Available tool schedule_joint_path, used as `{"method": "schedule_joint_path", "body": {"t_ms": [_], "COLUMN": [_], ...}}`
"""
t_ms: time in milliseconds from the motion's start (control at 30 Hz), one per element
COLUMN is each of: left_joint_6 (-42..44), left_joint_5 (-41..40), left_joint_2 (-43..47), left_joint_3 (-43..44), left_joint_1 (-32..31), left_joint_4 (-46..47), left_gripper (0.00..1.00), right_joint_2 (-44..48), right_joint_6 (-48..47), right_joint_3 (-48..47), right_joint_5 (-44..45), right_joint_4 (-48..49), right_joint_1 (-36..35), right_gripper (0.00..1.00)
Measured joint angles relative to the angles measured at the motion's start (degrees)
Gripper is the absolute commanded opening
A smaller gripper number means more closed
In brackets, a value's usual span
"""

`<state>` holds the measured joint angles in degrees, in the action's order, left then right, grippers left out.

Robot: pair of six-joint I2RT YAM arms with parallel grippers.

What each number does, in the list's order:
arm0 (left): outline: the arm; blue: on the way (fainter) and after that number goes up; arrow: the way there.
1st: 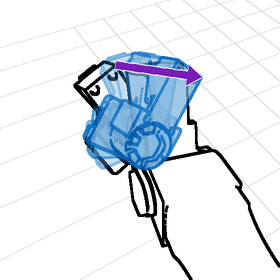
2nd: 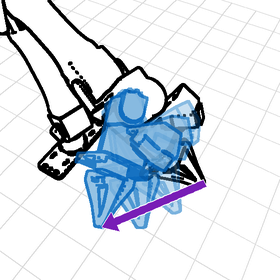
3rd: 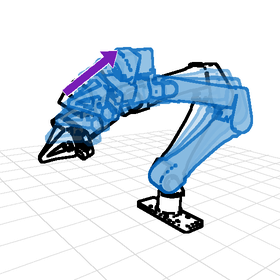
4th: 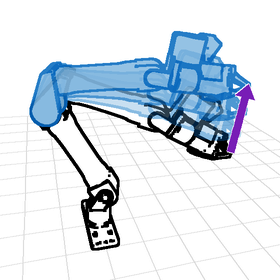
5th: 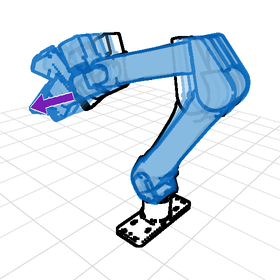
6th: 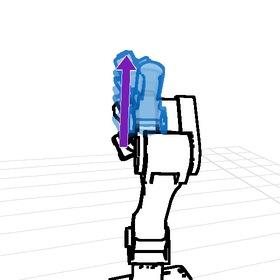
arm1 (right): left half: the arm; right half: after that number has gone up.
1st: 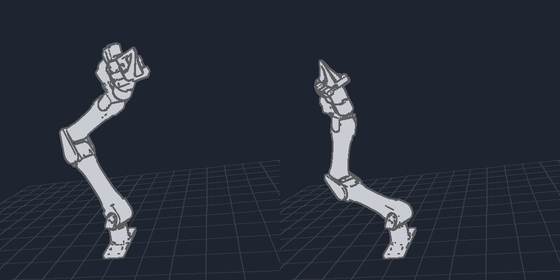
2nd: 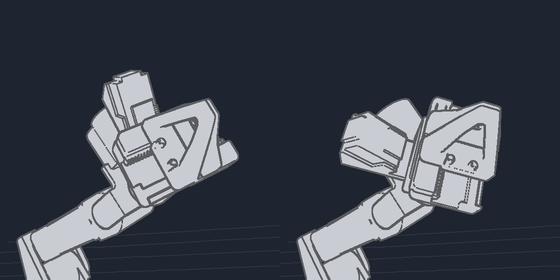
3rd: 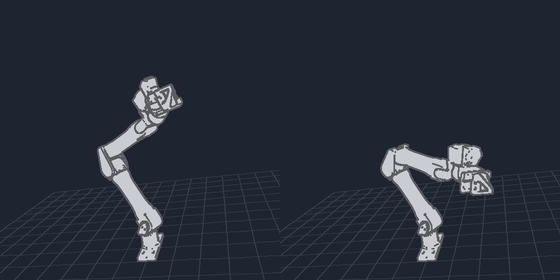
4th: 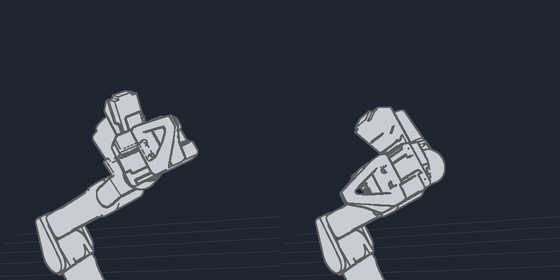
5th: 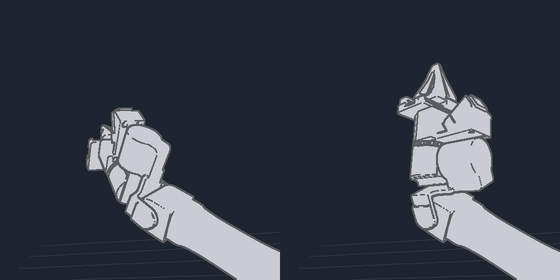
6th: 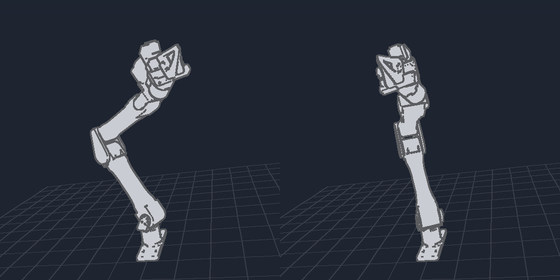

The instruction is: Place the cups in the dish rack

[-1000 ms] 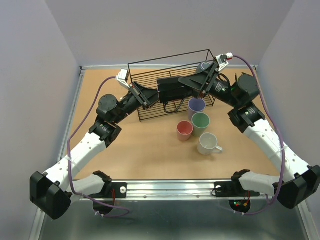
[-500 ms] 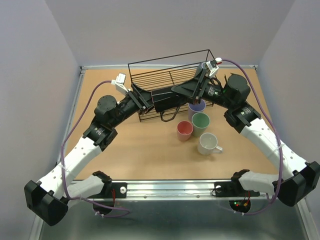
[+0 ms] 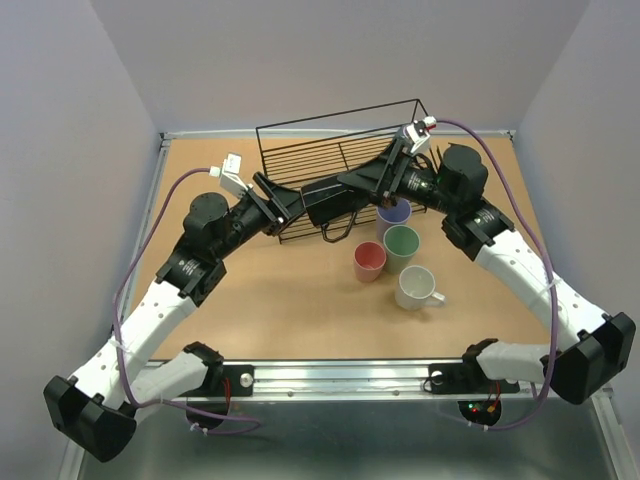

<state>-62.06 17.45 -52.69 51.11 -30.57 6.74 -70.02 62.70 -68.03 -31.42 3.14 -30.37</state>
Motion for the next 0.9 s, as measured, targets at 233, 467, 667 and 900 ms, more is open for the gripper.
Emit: {"method": "schedule_joint_path", "body": {"t_ms": [233,467,667,900], "left_joint_6": [2.95,5.6,8.94,12.46], "left_joint_5": [-3.63,-5.18,-7.52,-9.75], "left_joint_2": [3.45,4.44,4.48,5.79], "left_joint_3": [0.0,0.02,1.05,2.97], "left_joint_1": [1.57,3.93,4.76,5.07], "left_joint_4": [-6.84,-11.96,-18.21,-22.93], "left_gripper": [0.7,0.7,0.7,0.7], "right_joint_2": [-2.51,-4.44,-9.51,-16.74], "right_joint_6": [-3.85,-7.52,-14.91,-22.23], "right_joint_3": [-4.68,-8.61,-19.06,-31.26], "right_joint_5": [2.99,6.19,14.73,27.02], "right_joint_4": [-5.77,-10.82,-21.79,-32.59], "right_joint_1": [0.02,0.02,0.02,0.04], "right_gripper": [0.0,0.0,0.0,0.0]}}
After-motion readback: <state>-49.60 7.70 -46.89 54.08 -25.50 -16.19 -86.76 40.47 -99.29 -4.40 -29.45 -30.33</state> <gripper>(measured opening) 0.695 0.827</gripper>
